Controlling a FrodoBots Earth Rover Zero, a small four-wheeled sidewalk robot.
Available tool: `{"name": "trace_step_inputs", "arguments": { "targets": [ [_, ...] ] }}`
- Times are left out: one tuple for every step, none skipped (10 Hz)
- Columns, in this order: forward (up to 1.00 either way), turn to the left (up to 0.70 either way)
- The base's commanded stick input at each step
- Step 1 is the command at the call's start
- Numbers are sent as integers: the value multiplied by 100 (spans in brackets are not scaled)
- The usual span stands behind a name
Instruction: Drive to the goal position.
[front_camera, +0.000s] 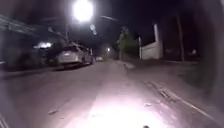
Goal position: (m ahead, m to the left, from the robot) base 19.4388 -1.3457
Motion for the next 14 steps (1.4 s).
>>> {"name": "trace_step_inputs", "arguments": {
  "targets": [
    [70,0],
    [70,0],
    [70,0],
    [70,0],
    [70,0],
    [70,0],
    [70,0],
    [70,0],
    [70,0],
    [70,0],
    [70,0],
    [70,0],
    [70,0],
    [70,0]
  ]
}}
